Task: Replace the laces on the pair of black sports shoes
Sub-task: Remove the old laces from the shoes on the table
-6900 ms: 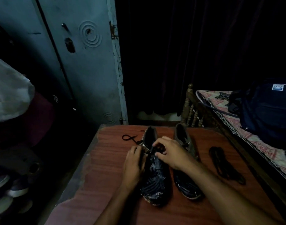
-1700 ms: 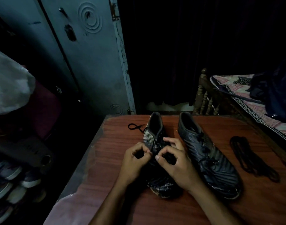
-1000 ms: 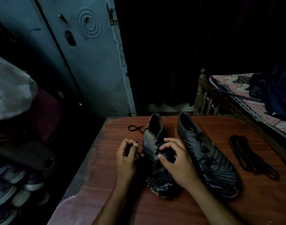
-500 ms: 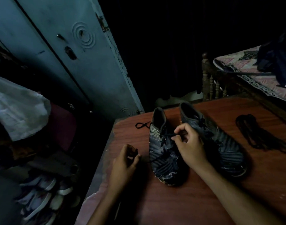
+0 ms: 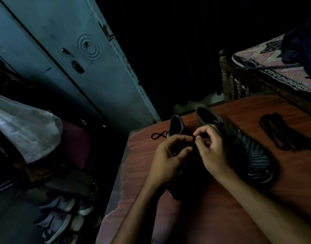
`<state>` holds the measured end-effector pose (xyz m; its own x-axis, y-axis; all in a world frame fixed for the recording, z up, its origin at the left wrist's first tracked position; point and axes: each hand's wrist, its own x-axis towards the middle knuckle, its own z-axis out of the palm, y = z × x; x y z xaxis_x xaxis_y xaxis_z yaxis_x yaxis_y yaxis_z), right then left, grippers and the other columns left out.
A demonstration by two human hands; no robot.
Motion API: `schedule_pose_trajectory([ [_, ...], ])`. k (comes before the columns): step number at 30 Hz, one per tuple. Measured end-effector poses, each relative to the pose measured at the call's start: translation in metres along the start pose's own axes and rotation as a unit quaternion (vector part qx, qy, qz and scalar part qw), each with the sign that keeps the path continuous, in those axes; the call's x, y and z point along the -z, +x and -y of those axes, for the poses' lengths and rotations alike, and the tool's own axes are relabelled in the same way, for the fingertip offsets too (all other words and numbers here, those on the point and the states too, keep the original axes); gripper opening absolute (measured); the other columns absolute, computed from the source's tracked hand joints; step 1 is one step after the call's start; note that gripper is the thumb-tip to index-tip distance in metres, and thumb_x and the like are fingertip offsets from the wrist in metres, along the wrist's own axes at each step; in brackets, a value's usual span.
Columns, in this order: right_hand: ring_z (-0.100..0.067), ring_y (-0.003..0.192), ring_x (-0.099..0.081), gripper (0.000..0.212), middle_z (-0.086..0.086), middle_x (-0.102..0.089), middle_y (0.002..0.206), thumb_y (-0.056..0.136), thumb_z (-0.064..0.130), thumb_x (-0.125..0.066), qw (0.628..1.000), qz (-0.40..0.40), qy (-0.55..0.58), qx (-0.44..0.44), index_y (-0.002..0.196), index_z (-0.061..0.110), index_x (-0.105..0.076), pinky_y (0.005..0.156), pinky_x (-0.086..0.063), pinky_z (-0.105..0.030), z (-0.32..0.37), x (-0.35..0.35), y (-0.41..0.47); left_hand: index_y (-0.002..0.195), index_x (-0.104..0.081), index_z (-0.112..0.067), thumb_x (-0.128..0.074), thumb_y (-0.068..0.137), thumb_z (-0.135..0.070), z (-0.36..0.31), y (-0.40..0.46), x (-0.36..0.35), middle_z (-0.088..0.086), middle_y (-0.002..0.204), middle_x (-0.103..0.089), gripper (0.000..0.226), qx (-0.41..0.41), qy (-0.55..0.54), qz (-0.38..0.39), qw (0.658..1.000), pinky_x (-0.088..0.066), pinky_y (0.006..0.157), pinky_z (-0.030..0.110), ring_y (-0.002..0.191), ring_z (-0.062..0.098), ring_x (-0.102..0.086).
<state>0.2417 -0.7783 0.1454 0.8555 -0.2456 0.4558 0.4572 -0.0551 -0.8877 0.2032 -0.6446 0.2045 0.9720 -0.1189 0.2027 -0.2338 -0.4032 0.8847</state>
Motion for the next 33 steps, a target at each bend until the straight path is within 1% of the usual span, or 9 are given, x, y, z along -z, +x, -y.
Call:
schedule_pose_trajectory([
  [6, -0.014, 0.084, -0.061, 0.005, 0.007, -0.060, 0.087, 0.086, 0.016, -0.056, 0.997, 0.020, -0.041, 0.064, 0.089, 0.018, -0.060, 0.076, -0.051, -0.036, 0.002, -0.001, -0.002, 0.109, -0.071, -0.027, -0.061, 0.091, 0.013, 0.017, -0.003, 0.016, -0.011, 0.113, -0.074, 0.045, -0.001, 0.058, -0.024, 0.998, -0.059, 0.096, 0.043, 0.109, 0.012, -0.070],
  [9, -0.008, 0.086, -0.058, 0.011, 0.008, -0.057, 0.092, 0.085, 0.010, -0.060, 0.990, 0.058, -0.090, 0.094, 0.093, 0.017, -0.062, 0.076, -0.048, -0.024, 0.001, -0.002, -0.006, 0.112, -0.067, -0.024, -0.061, 0.090, 0.017, 0.017, -0.007, 0.012, -0.004, 0.119, -0.071, 0.047, 0.005, -0.020, -0.006, 1.000, -0.057, 0.096, 0.036, 0.113, 0.016, -0.070],
  [12, -0.006, 0.090, -0.057, 0.026, 0.010, -0.057, 0.101, 0.086, 0.005, -0.064, 0.988, 0.089, -0.118, 0.050, 0.107, 0.021, -0.062, 0.078, -0.045, -0.018, -0.005, -0.002, -0.006, 0.115, -0.062, -0.024, -0.061, 0.088, 0.021, 0.017, -0.003, 0.003, 0.009, 0.125, -0.065, 0.052, 0.006, -0.115, 0.011, 0.993, -0.056, 0.095, 0.032, 0.117, 0.020, -0.069],
  [16, -0.006, 0.087, -0.061, 0.021, 0.012, -0.065, 0.091, 0.090, 0.000, -0.061, 0.990, 0.084, -0.113, 0.007, 0.097, 0.020, -0.066, 0.075, -0.042, -0.010, -0.007, -0.002, -0.005, 0.110, -0.063, -0.018, -0.069, 0.085, 0.014, 0.022, 0.005, -0.003, -0.003, 0.115, -0.069, 0.041, -0.029, 0.035, -0.034, 0.998, -0.056, 0.086, 0.018, 0.104, 0.003, -0.072],
  [19, -0.006, 0.079, -0.056, 0.022, 0.014, -0.059, 0.082, 0.086, -0.004, -0.062, 0.988, 0.052, -0.141, 0.027, 0.082, 0.017, -0.065, 0.071, -0.041, -0.015, -0.010, -0.001, -0.004, 0.100, -0.067, -0.026, -0.079, 0.079, 0.003, 0.035, 0.006, -0.001, -0.012, 0.102, -0.068, 0.038, -0.048, 0.145, -0.124, 0.980, -0.051, 0.070, 0.010, 0.088, -0.002, -0.069],
  [23, -0.007, 0.075, -0.056, 0.024, 0.011, -0.057, 0.078, 0.082, 0.000, -0.058, 0.988, 0.049, -0.145, 0.026, 0.067, 0.018, -0.065, 0.070, -0.044, -0.026, -0.013, -0.004, -0.004, 0.107, -0.070, -0.029, -0.080, 0.083, -0.006, 0.063, 0.013, 0.009, -0.013, 0.099, -0.064, 0.034, -0.059, 0.191, -0.166, 0.966, -0.051, 0.069, 0.014, 0.085, 0.001, -0.065],
  [27, -0.008, 0.081, -0.059, 0.015, 0.010, -0.058, 0.082, 0.077, 0.012, -0.053, 0.986, 0.073, -0.148, 0.031, 0.070, 0.020, -0.063, 0.075, -0.046, -0.025, -0.012, -0.008, -0.007, 0.106, -0.074, -0.027, -0.079, 0.089, -0.019, 0.075, 0.014, 0.005, -0.013, 0.094, -0.066, 0.019, -0.061, 0.197, -0.162, 0.965, -0.052, 0.072, 0.019, 0.082, 0.003, -0.065],
  [31, -0.011, 0.086, -0.059, 0.010, 0.009, -0.059, 0.086, 0.084, 0.013, -0.066, 0.975, 0.104, -0.192, 0.033, 0.079, 0.022, -0.063, 0.080, -0.047, -0.031, -0.017, -0.007, -0.008, 0.094, -0.073, -0.033, -0.079, 0.089, -0.021, 0.081, 0.019, 0.001, -0.016, 0.088, -0.067, 0.014, -0.053, 0.178, -0.193, 0.964, -0.052, 0.069, 0.024, 0.079, 0.002, -0.065],
  [33, -0.009, 0.088, -0.057, 0.012, 0.010, -0.059, 0.089, 0.086, 0.014, -0.071, 0.971, 0.118, -0.206, 0.029, 0.084, 0.022, -0.062, 0.079, -0.045, -0.025, -0.017, -0.006, -0.008, 0.090, -0.071, -0.034, -0.078, 0.089, -0.021, 0.083, 0.021, 0.001, -0.017, 0.086, -0.067, 0.014, -0.041, 0.168, -0.200, 0.964, -0.051, 0.068, 0.023, 0.078, 0.002, -0.065],
])
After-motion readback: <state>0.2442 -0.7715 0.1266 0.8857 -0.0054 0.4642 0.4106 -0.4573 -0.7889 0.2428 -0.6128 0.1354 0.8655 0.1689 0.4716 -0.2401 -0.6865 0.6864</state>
